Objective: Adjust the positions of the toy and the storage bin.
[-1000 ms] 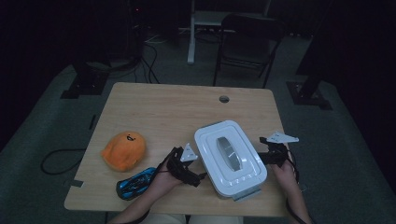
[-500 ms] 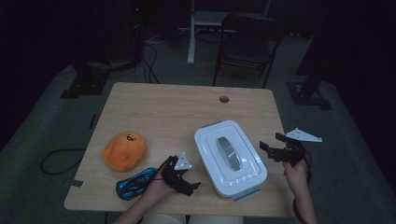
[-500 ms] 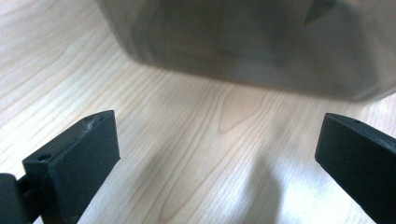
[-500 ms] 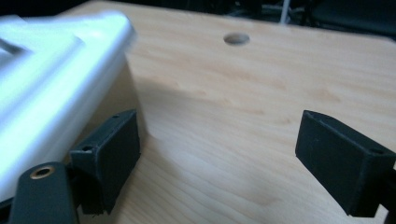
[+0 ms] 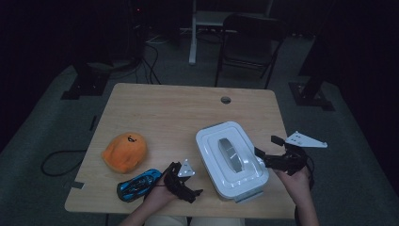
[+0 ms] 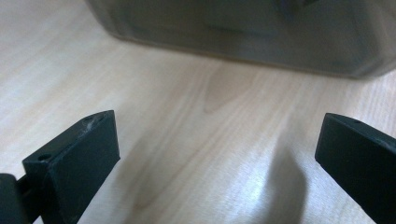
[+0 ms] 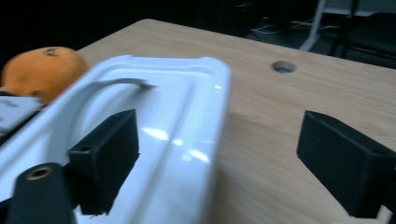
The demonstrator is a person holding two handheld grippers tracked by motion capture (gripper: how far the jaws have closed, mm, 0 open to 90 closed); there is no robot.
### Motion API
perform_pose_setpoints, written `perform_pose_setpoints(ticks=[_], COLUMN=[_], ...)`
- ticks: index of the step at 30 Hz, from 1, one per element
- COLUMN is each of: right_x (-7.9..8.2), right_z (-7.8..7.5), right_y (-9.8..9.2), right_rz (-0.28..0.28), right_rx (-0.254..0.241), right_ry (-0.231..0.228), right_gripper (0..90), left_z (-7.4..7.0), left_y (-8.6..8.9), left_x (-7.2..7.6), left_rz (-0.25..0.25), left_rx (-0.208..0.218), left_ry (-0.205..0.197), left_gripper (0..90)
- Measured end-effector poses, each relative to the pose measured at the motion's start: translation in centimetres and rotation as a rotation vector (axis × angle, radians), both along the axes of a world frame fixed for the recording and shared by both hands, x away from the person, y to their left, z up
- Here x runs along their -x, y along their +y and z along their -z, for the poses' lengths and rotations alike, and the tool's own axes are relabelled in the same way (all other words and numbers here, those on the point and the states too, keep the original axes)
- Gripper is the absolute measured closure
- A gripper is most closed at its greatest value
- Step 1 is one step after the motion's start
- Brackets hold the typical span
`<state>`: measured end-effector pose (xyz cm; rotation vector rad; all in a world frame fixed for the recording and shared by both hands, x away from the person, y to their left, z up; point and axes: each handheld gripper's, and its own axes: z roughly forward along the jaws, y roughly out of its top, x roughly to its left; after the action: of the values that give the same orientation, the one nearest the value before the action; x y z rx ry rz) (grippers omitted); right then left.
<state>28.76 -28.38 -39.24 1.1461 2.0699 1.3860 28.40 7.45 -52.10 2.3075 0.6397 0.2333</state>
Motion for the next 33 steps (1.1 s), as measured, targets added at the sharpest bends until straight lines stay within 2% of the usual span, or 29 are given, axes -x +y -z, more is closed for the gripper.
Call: perform_pose_setpoints(ticks=[4,7,12,14,18,23,25,28,33], right_x=[1.1,1.9,3.1,3.4,3.7,3.8,3.6,3.5,3.7], right_z=[-0.8,-1.2,-1.8,-1.8,-1.6,-1.1,-0.7,-0.3,0.2], right_y=[1.3,2.4,4.2,4.9,6.3,8.0,8.5,9.0,9.7], right_rz=[-0.038,-0.069,-0.068,-0.083,-0.090,-0.073,-0.094,-0.085,-0.054], right_rx=[0.006,0.010,0.031,0.021,0.037,0.095,0.111,0.145,0.190], right_ry=[-0.013,-0.016,0.003,0.025,0.047,0.050,0.056,0.052,0.058], right_gripper=[12.0,12.2,12.4,13.9,13.9,13.9,14.2,20.6,38.6], left_z=[0.3,0.4,0.4,0.4,0.4,0.4,0.4,0.4,0.4], left_y=[-0.1,-0.1,-0.1,0.0,0.0,0.1,0.1,0.1,0.2], left_x=[0.2,0.2,0.2,0.2,0.2,0.3,0.2,0.3,0.4], left_rz=[-0.005,-0.014,-0.030,-0.043,-0.053,-0.061,-0.059,-0.053,-0.047], left_rx=[-0.039,-0.033,-0.032,-0.033,-0.034,-0.032,-0.035,-0.032,-0.032], left_ry=[-0.021,-0.027,-0.023,-0.023,-0.023,-0.022,-0.023,-0.024,-0.023], left_gripper=[0.4,0.4,0.4,0.4,0.4,0.4,0.4,0.4,0.4])
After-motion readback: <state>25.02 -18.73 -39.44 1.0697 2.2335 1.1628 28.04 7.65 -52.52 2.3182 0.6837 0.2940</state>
